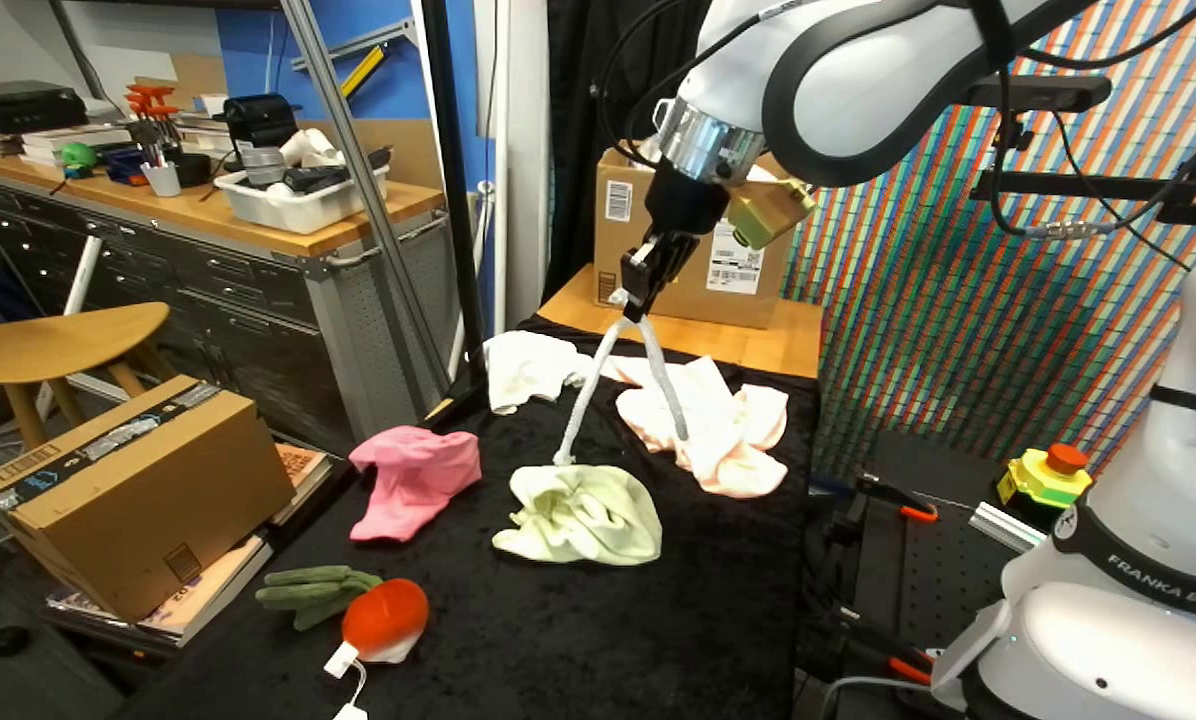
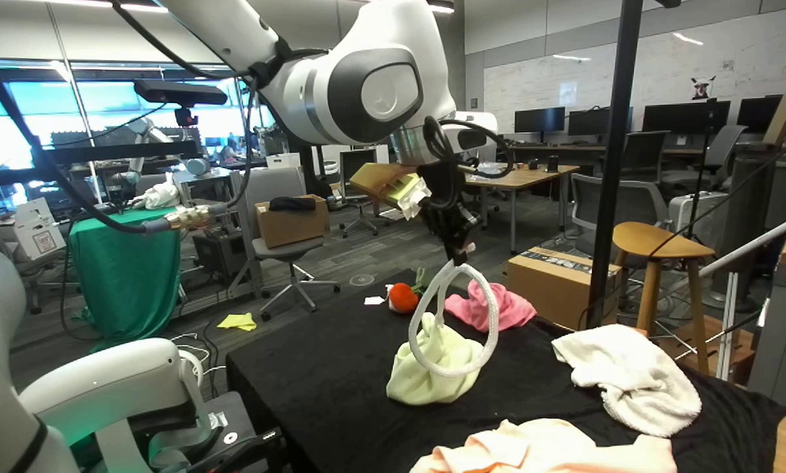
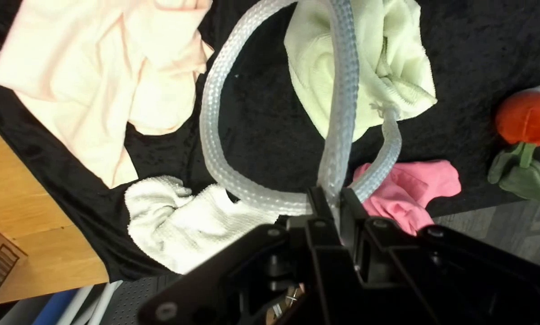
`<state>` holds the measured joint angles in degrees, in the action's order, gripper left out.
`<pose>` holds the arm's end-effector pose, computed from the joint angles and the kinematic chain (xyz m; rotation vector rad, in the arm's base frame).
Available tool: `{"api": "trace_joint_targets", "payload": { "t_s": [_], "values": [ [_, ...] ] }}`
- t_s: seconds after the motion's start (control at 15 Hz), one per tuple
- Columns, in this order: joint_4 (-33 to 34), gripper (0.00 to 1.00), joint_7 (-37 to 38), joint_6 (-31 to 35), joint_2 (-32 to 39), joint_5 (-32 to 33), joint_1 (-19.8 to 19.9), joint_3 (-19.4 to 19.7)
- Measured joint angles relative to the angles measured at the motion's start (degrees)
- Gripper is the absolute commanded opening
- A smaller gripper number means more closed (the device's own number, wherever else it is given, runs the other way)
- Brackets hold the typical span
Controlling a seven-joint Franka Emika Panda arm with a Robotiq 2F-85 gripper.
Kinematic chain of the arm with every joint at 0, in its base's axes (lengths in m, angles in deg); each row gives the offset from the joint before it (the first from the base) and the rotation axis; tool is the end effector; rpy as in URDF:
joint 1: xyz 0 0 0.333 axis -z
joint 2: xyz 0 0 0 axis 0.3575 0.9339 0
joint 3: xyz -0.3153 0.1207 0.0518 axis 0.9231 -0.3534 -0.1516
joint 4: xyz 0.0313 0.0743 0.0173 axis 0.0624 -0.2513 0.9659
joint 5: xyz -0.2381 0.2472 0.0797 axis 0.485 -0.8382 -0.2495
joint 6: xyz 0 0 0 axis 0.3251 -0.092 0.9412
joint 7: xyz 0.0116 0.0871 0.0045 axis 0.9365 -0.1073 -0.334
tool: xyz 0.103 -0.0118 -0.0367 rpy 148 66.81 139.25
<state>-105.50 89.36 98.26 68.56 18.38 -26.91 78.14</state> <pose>0.4325 0.0422 0.4425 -3.0684 0.0796 -0.4843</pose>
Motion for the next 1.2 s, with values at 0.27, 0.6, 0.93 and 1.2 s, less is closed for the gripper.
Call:
{"api": "trace_joint_targets", "payload": {
  "t_s": [0.27, 0.6, 0.93, 1.2],
  "values": [
    [-0.42, 0.11, -1.01, -0.44, 0.83, -0.02, 0.03, -1.38],
    [-0.17, 0.11, -0.75, 0.36, 3.91, -0.04, -0.07, -4.53],
    [1.05, 0.42, 0.95, 3.02, 7.23, -0.04, -0.16, -6.75],
    [2.96, 0.73, 3.28, 4.45, 9.69, 0.24, -0.25, -7.73]
  ]
}}
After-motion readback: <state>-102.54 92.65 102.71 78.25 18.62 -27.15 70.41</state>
